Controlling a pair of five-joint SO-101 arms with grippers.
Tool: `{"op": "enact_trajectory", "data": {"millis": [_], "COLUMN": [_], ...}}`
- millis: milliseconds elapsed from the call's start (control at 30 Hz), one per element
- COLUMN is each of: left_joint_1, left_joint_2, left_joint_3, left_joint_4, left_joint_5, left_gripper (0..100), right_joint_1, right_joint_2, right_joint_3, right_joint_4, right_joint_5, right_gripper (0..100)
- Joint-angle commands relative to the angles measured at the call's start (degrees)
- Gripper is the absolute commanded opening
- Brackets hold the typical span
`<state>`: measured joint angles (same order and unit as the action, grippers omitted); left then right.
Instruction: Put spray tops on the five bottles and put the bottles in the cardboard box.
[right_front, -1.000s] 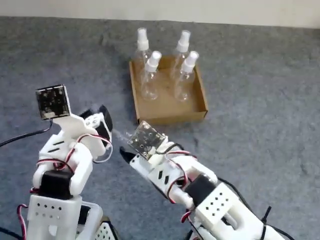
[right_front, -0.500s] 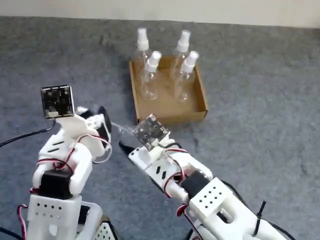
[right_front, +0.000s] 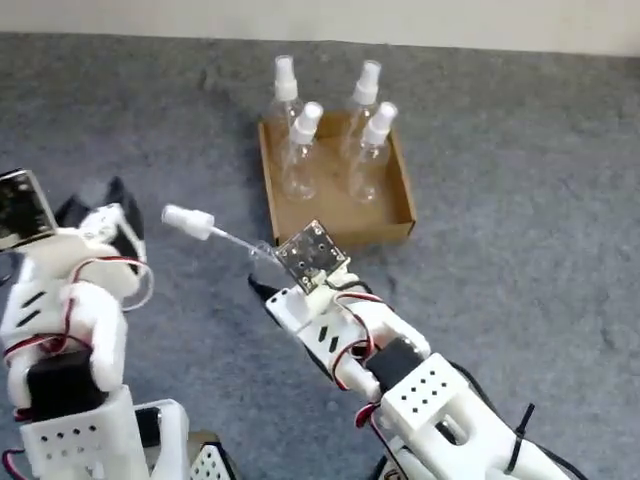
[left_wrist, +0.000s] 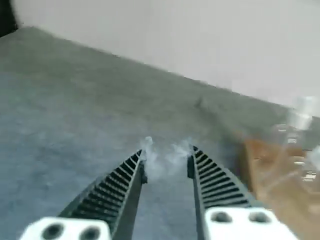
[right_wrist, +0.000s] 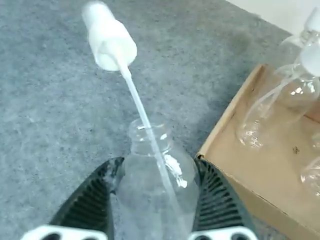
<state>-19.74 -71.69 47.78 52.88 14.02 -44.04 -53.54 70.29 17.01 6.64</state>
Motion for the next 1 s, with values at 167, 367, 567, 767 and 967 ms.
{"op": "enact_trajectory", "data": {"millis": [167,367,567,767,967], "left_joint_1": [-7.16,-9.45,-6.37,1.98,14.2], "left_joint_2": [0.92,18.77,35.82,33.36,30.55], "left_joint_3": [10.33,5.32,-5.23,-5.14,-5.14], "left_joint_4": [-12.57,-17.49,-16.35,-9.14,0.97], "left_joint_5": [-4.66,-7.21,-8.18,-8.26,-8.35], "left_gripper": [7,6,6,6,6], "right_joint_1": [0.4,0.13,-0.48,-0.48,-0.4], "right_joint_2": [-0.22,-3.47,-12.79,-14.02,-14.02], "right_joint_3": [-0.4,0.84,5.32,6.55,6.55], "right_joint_4": [-1.19,1.27,1.27,1.27,1.27], "right_joint_5": [-0.53,-0.53,-0.26,-0.26,-0.26], "right_gripper": [0.4,0.4,0.4,0.4,0.4]}}
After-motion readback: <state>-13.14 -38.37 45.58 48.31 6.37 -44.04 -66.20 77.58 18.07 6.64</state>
